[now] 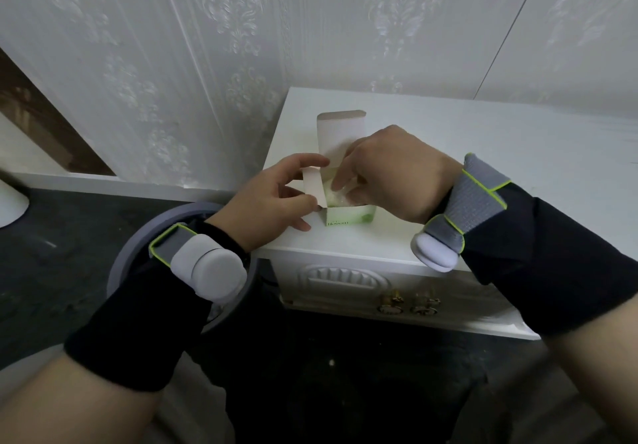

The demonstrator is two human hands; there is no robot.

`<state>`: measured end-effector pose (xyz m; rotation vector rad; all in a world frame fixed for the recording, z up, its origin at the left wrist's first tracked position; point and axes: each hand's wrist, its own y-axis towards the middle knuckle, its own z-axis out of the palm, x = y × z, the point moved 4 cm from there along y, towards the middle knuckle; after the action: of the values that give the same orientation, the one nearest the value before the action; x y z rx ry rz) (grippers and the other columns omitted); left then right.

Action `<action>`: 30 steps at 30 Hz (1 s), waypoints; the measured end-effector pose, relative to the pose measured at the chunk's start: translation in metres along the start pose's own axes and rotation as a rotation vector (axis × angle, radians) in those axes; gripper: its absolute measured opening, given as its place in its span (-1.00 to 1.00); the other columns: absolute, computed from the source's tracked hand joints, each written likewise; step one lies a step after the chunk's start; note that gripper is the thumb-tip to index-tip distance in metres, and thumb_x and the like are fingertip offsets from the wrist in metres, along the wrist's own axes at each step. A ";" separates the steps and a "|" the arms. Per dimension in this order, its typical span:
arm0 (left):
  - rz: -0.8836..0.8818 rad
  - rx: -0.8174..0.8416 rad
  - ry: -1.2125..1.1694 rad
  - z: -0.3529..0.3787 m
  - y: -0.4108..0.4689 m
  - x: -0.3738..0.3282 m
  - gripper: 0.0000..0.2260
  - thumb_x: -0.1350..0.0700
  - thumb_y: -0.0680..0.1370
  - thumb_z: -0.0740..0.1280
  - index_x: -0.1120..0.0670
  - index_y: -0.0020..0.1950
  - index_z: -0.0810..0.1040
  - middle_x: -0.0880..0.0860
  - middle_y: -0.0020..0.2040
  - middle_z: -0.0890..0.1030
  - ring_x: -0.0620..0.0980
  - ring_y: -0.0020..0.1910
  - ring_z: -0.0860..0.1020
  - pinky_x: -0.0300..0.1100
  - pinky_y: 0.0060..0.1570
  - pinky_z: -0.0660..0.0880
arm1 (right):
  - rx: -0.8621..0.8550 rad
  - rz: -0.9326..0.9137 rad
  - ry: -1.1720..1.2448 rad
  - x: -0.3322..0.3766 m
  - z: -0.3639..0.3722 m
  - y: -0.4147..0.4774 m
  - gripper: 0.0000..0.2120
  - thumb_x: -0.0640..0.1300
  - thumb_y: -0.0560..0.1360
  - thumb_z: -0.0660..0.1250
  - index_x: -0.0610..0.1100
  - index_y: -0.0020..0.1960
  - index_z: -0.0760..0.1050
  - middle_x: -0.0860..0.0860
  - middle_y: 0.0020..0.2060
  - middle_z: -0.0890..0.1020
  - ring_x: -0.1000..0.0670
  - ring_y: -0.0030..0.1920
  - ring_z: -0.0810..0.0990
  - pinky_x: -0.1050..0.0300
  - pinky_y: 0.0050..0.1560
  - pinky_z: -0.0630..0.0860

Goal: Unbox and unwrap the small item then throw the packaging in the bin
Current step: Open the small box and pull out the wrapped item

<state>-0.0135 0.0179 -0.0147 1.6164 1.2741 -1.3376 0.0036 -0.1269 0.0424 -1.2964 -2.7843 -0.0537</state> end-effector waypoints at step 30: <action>0.133 -0.164 0.415 0.010 0.002 -0.005 -0.44 0.07 0.30 0.54 -0.06 0.22 0.38 -0.10 0.04 0.57 -0.01 -0.27 0.60 -0.24 -0.15 0.53 | -0.171 -0.019 0.125 0.002 -0.049 -0.003 -0.85 -0.24 0.37 0.32 -0.11 -0.14 0.64 0.06 -0.30 0.55 -0.06 -0.15 0.61 0.09 0.01 0.49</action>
<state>-0.0149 0.0072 -0.0128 1.8841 1.4400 -0.8176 0.0027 -0.1299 0.0916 -1.2524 -2.7356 -0.3687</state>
